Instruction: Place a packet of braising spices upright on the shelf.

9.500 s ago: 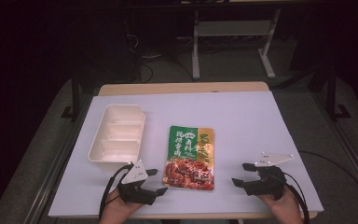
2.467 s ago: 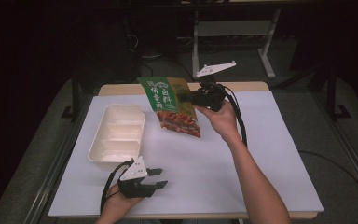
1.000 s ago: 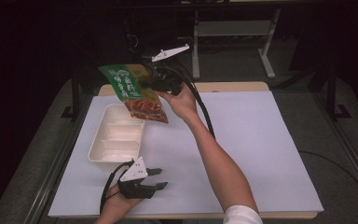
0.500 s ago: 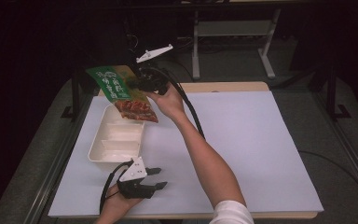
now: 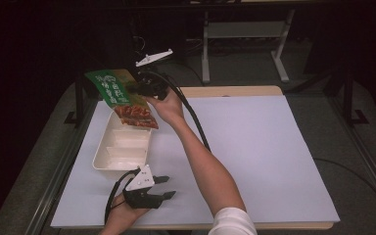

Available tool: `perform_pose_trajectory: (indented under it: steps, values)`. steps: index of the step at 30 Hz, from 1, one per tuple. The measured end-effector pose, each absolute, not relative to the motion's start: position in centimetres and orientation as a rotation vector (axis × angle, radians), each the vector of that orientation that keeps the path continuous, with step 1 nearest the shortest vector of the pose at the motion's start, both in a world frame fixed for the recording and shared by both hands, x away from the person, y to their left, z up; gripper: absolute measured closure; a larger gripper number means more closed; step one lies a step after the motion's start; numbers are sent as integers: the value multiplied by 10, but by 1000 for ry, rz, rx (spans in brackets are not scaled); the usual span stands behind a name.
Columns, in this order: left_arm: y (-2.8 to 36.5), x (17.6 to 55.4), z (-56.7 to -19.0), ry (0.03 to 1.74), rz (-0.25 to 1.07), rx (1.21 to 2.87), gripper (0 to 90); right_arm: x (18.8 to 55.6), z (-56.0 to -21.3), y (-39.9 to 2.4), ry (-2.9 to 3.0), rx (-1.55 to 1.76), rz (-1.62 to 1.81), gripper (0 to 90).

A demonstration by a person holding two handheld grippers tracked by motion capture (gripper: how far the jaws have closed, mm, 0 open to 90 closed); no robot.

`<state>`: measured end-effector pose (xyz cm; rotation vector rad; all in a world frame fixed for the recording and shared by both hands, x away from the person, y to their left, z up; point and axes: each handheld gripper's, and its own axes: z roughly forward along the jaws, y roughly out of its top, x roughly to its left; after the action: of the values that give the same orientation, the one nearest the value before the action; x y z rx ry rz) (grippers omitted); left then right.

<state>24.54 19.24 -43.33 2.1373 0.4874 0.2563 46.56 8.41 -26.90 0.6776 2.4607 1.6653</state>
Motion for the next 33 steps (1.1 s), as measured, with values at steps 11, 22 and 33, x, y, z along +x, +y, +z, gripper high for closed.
perform_pose_trajectory:
  steps: [11, 22, 33]
  values:
    - [193, 246, -433, 493, 262, 2139, 443, 477, -292, 99, 2472, 758, 1665, 900]
    - [193, 246, -433, 490, 263, 2140, 443, 486, -307, 103, 2440, 847, 1693, 900]
    - [194, 246, -433, 494, 264, 2136, 443, 492, -319, 99, 2387, 941, 1669, 900]
